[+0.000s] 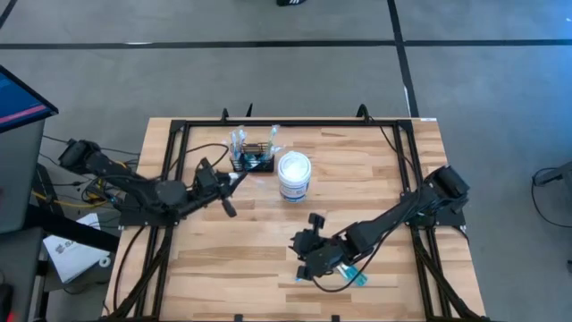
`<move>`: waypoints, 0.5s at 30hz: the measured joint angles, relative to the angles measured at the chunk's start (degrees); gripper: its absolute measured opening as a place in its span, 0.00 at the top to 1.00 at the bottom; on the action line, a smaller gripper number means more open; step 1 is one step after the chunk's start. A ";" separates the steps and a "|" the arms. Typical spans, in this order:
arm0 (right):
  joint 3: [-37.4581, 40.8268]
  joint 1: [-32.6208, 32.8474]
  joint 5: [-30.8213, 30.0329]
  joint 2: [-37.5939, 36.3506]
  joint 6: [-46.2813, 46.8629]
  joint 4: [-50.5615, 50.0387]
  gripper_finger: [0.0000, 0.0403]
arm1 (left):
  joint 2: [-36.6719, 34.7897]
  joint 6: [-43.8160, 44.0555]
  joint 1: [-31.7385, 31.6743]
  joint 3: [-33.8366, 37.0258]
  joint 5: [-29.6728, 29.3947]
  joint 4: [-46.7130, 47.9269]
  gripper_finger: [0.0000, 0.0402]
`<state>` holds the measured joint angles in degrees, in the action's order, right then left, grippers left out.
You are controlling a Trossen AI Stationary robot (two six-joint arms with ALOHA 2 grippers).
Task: Pick & Place toothbrushing station
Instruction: Put the orange toothbrush into the mesh organizer
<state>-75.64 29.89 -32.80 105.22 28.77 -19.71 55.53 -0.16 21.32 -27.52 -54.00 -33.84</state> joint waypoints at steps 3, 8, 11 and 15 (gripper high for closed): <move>0.00 -0.02 0.20 1.14 1.13 -0.23 0.78 | 0.89 0.00 -2.38 -2.59 0.04 4.78 0.98; 0.00 0.02 2.24 1.02 1.31 -0.48 0.78 | 1.65 0.42 -7.15 -4.69 1.65 8.29 0.98; 0.00 0.09 2.34 1.00 1.31 -0.30 0.78 | 2.40 1.51 -10.40 -4.77 3.97 8.40 0.98; 0.00 0.07 2.34 1.00 1.31 -0.43 0.78 | 4.22 2.20 -14.66 -4.79 6.82 8.50 0.98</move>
<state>-75.64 29.95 -30.46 106.21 30.09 -20.14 59.75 2.04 6.66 -32.32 -47.19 -25.34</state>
